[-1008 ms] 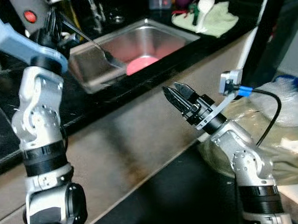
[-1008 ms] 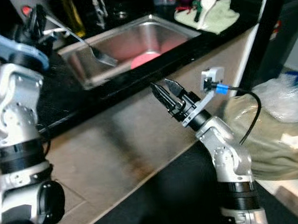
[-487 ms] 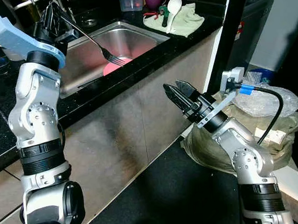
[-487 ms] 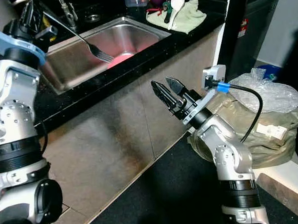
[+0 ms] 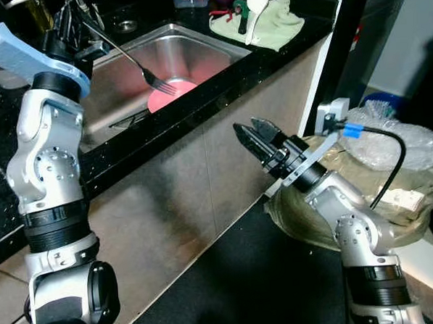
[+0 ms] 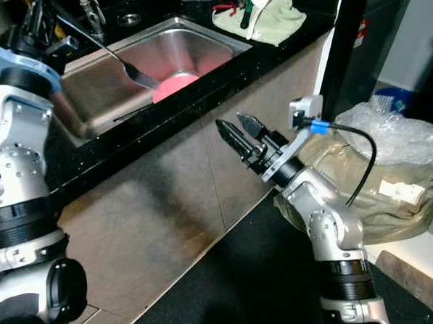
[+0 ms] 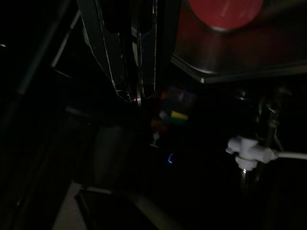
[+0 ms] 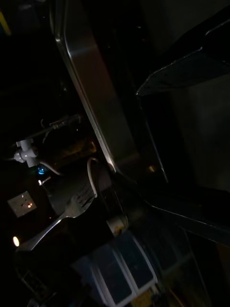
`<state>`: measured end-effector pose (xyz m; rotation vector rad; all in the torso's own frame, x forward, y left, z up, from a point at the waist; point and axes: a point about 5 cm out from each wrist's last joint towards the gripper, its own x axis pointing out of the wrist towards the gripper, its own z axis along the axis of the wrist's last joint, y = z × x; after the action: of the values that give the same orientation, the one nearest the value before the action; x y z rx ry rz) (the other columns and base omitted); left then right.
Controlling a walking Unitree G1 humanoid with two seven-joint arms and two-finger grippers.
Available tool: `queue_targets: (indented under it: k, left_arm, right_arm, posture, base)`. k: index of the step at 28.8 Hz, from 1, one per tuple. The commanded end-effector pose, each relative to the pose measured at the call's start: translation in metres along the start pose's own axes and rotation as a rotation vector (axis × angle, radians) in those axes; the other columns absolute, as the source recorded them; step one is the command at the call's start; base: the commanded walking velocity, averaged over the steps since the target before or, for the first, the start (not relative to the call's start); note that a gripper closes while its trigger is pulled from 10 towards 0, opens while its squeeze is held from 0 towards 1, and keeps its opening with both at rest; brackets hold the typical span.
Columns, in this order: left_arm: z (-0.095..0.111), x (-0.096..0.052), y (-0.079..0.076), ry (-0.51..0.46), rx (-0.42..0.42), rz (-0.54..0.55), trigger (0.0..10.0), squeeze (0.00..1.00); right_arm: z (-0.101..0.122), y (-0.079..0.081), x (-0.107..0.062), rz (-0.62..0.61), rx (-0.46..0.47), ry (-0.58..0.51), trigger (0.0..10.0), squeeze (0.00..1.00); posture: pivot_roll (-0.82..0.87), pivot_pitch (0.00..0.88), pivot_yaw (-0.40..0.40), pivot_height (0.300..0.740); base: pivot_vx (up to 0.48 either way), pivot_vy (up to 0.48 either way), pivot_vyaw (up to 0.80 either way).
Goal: Kitchen organization
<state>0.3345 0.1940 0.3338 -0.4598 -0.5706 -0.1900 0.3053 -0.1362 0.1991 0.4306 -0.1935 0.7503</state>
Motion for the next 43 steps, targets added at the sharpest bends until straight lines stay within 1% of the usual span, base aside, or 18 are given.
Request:
queue_targets:
  k: [1, 12, 16, 17, 18, 19, 20, 22, 25, 27, 28, 30, 33, 34, 38, 40, 42, 43]
  left_arm:
    - [0.002, -0.001, 0.007, -0.004, 0.023, 0.023, 10.0, 0.0]
    - [-0.001, -0.002, 0.009, 0.006, 0.022, 0.021, 10.0, 0.0]
    - [-0.008, -0.004, 0.014, 0.036, 0.026, 0.039, 10.0, 0.0]
    - [-0.01, -0.005, 0.017, 0.046, 0.037, 0.057, 10.0, 0.0]
    - [-0.015, -0.006, 0.024, 0.081, 0.099, 0.099, 10.0, 0.0]
    - [-0.015, -0.006, 0.024, 0.081, 0.099, 0.099, 10.0, 0.0]
    - [-0.018, -0.007, 0.03, 0.108, 0.154, 0.134, 10.0, 0.0]
    - [-0.026, -0.01, 0.042, 0.168, 0.218, 0.198, 10.0, 0.0]
    - [-0.029, -0.011, 0.045, 0.188, 0.228, 0.214, 10.0, 0.0]
    - [-0.041, -0.016, 0.054, 0.253, 0.288, 0.236, 10.0, 0.0]
    - [-0.041, -0.016, 0.054, 0.253, 0.288, 0.236, 10.0, 0.0]
    - [-0.05, -0.021, 0.062, 0.302, 0.328, 0.251, 10.0, 0.0]
    - [-0.061, -0.026, 0.069, 0.365, 0.348, 0.257, 10.0, 0.0]
    - [-0.061, -0.026, 0.069, 0.365, 0.348, 0.257, 10.0, 0.0]
    - [-0.081, -0.037, 0.079, 0.472, 0.374, 0.296, 10.0, 0.0]
    - [-0.088, -0.044, 0.084, 0.504, 0.399, 0.319, 10.0, 0.0]
    - [-0.089, -0.046, 0.086, 0.508, 0.411, 0.322, 10.0, 0.0]
    - [-0.09, -0.047, 0.087, 0.509, 0.415, 0.326, 10.0, 0.2]
  right_arm:
    - [-0.002, 0.003, 0.003, 0.014, 0.0, 0.001, 10.0, 0.0]
    - [-0.005, 0.003, 0.003, 0.015, -0.002, 0.014, 10.0, 0.0]
    - [-0.006, 0.002, 0.002, 0.012, -0.007, 0.022, 10.0, 0.0]
    - [-0.007, 0.002, 0.002, 0.011, -0.009, 0.024, 10.0, 0.0]
    - [-0.007, 0.002, 0.002, 0.009, -0.013, 0.029, 10.0, 0.0]
    - [-0.007, 0.002, 0.002, 0.009, -0.013, 0.029, 10.0, 0.0]
    - [-0.007, 0.001, 0.001, 0.008, -0.017, 0.034, 10.0, 0.0]
    - [-0.008, 0.001, 0.0, 0.007, -0.022, 0.041, 10.0, 0.0]
    - [-0.008, 0.001, 0.0, 0.007, -0.023, 0.043, 10.0, 0.0]
    - [-0.012, 0.002, 0.0, 0.016, -0.036, 0.065, 10.0, 0.0]
    - [-0.012, 0.002, 0.0, 0.016, -0.036, 0.065, 10.0, 0.0]
    - [-0.015, 0.006, -0.002, 0.038, -0.045, 0.089, 10.0, 0.0]
    - [-0.017, 0.01, -0.004, 0.072, -0.046, 0.112, 10.0, 0.0]
    - [-0.017, 0.01, -0.004, 0.072, -0.046, 0.112, 10.0, 0.0]
    - [-0.018, 0.013, -0.006, 0.095, -0.047, 0.126, 10.0, 0.0]
    - [-0.019, 0.015, -0.007, 0.107, -0.047, 0.132, 10.0, 0.0]
    - [-0.02, 0.016, -0.007, 0.118, -0.046, 0.138, 10.0, 0.0]
    - [-0.02, 0.017, -0.007, 0.124, -0.047, 0.142, 10.0, 0.0]
  posture:
    - [-0.05, 0.03, 0.041, 0.74]
    - [-0.05, 0.028, 0.04, 0.74]
    - [-0.05, 0.022, 0.041, 0.74]
    - [-0.05, 0.022, 0.043, 0.74]
    - [-0.05, 0.021, 0.042, 0.74]
    - [-0.05, 0.021, 0.042, 0.74]
    - [-0.05, 0.021, 0.042, 0.74]
    - [-0.05, 0.022, 0.044, 0.74]
    - [-0.05, 0.022, 0.044, 0.74]
    - [-0.05, 0.026, 0.045, 0.74]
    - [-0.05, 0.026, 0.045, 0.74]
    - [-0.06, 0.03, 0.047, 0.74]
    - [-0.06, 0.034, 0.049, 0.74]
    - [-0.06, 0.034, 0.049, 0.74]
    - [-0.06, 0.037, 0.048, 0.74]
    - [-0.06, 0.039, 0.048, 0.74]
    - [-0.06, 0.039, 0.046, 0.74]
    - [-0.06, 0.039, 0.046, 0.74]
  base:
    - [0.345, 0.0, 0.0]
    - [0.345, 0.0, 0.0]
    - [0.316, 0.0, 0.0]
    - [0.0, 0.0, 0.0]
    - [0.0, 0.0, 0.0]
    - [0.0, 0.0, 0.0]
    - [0.0, 0.0, 0.0]
    - [0.0, 0.0, 0.0]
    - [0.0, 0.0, 0.0]
    - [0.0, 0.0, 0.0]
    - [0.0, 0.0, 0.0]
    - [0.0, 0.0, 0.0]
    - [0.0, 0.0, 0.0]
    - [0.0, 0.0, 0.0]
    - [0.0, 0.0, 0.0]
    - [0.0, 0.0, 0.0]
    - [0.0, 0.0, 0.0]
    - [0.0, 0.0, 0.0]
